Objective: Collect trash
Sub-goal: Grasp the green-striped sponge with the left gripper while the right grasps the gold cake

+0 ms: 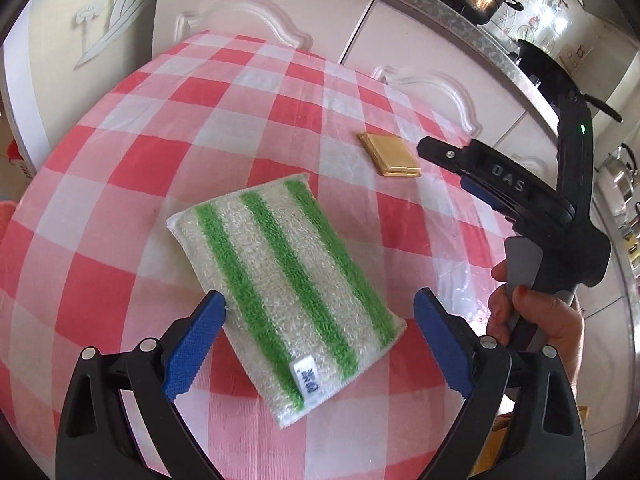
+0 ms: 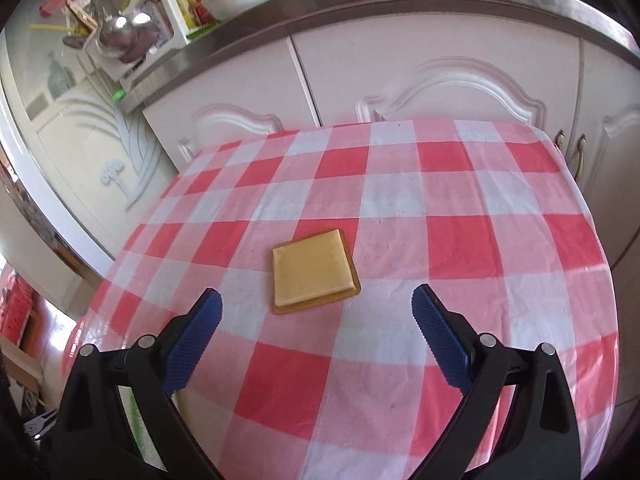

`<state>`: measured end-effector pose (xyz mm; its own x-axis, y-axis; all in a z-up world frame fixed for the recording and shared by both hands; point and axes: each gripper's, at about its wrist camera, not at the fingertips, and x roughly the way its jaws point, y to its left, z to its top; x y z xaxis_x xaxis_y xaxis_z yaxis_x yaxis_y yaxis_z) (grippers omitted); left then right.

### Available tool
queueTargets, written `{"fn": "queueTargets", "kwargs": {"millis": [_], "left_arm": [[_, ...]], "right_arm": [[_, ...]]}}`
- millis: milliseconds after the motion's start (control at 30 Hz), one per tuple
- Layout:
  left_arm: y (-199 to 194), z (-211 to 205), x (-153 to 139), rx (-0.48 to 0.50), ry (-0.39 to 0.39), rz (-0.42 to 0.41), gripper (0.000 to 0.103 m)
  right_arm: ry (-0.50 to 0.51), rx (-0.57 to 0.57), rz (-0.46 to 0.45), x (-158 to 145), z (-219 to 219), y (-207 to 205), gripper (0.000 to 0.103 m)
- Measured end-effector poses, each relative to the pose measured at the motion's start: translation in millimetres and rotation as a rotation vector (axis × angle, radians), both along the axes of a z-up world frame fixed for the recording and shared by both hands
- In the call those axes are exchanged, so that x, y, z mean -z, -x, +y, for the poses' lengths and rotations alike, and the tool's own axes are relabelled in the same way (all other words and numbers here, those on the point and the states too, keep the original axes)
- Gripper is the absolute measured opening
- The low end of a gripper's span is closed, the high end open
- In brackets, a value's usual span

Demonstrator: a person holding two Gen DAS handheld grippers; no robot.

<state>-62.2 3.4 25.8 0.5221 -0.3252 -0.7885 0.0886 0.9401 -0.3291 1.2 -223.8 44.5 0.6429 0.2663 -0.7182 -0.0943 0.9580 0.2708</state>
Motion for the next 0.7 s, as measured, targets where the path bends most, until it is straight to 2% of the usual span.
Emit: {"fn": "queueTargets", "kwargs": {"millis": [133,233,467,700], "left_arm": [[-8.3,-13.6,1.3,0.005,-0.078,-0.025,0.094],[-12.6,-22.6,3.8,0.015,-0.150,-0.039,0.094],[-16.1,-33.1,12.5,0.064,-0.279,-0.054,0.094],[-16.0,-27.3,15.5,0.067,-0.279,-0.053,0.094]], "right_arm": [[0.084,-0.039,0.036,6.9,17.0,-17.7,0.096],[0.166,-0.043,0.029,9.7,24.2,-25.7,0.096],[0.163,-0.063,0.081,25.2,22.1,-36.5,0.096],[0.218,-0.076,0.075,29.6,31.6,-38.4,0.096]]}}
